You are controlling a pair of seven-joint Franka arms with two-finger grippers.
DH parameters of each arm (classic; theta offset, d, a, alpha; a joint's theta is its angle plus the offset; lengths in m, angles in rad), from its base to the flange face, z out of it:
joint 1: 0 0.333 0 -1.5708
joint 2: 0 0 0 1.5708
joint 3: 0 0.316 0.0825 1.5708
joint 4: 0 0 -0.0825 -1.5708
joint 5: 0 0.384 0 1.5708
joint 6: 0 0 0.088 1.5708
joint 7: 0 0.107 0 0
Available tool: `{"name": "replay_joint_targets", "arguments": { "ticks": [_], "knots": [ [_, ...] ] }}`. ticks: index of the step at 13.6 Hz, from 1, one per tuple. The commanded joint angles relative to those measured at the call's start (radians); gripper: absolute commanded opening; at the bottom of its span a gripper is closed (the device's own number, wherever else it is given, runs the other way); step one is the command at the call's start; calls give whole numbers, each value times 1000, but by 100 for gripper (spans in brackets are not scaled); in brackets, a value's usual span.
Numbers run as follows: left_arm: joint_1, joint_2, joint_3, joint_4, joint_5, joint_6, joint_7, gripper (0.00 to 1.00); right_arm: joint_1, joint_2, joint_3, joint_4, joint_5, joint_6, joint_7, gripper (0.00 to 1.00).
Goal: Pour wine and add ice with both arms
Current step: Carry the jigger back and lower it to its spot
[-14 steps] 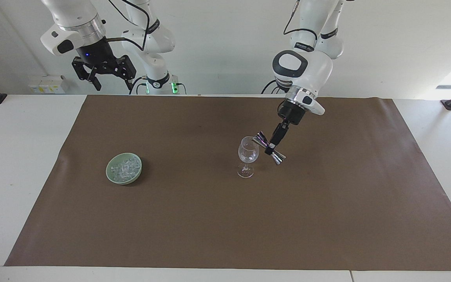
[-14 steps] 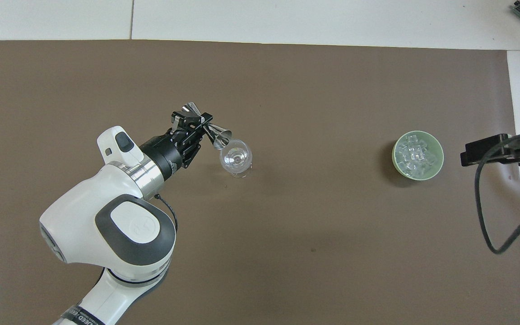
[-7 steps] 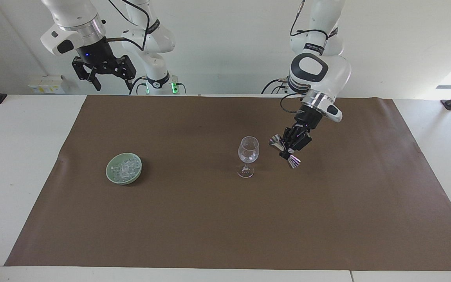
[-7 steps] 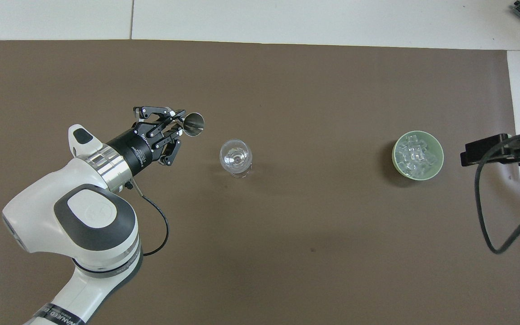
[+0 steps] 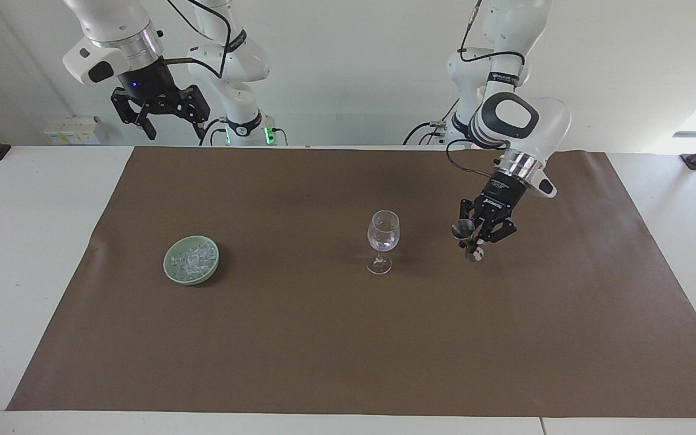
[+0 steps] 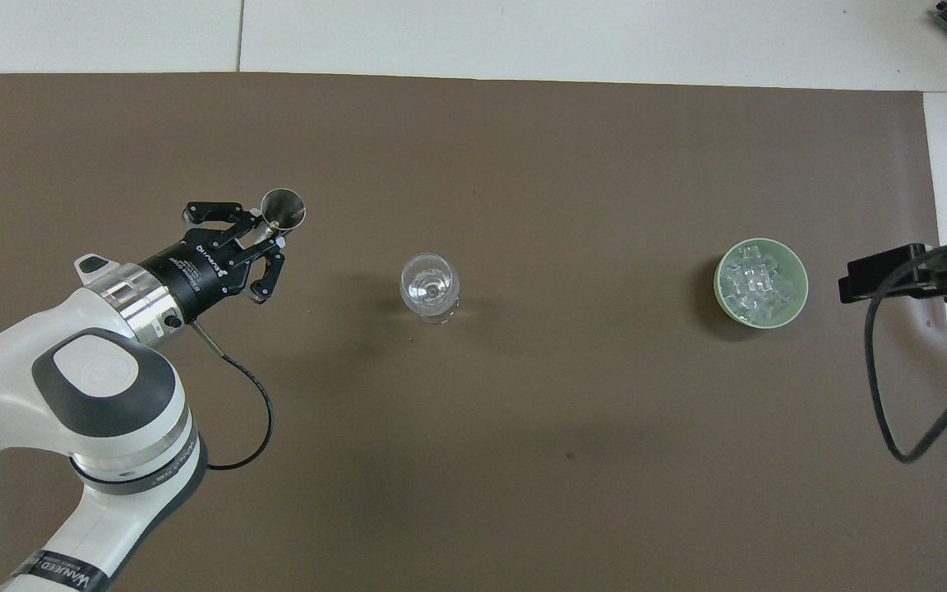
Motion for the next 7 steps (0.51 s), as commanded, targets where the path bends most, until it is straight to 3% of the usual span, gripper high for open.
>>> {"name": "replay_joint_targets", "arguments": {
  "ticks": [1, 7],
  "knots": [
    [65, -17, -6, -33, -10, -48, -133, 0, 3, -17, -8, -23, 6, 10, -11, 100],
    [255, 25, -3, -47, 4, -278, -125, 0, 3, -17, -8, -23, 6, 10, -11, 100]
  ]
}}
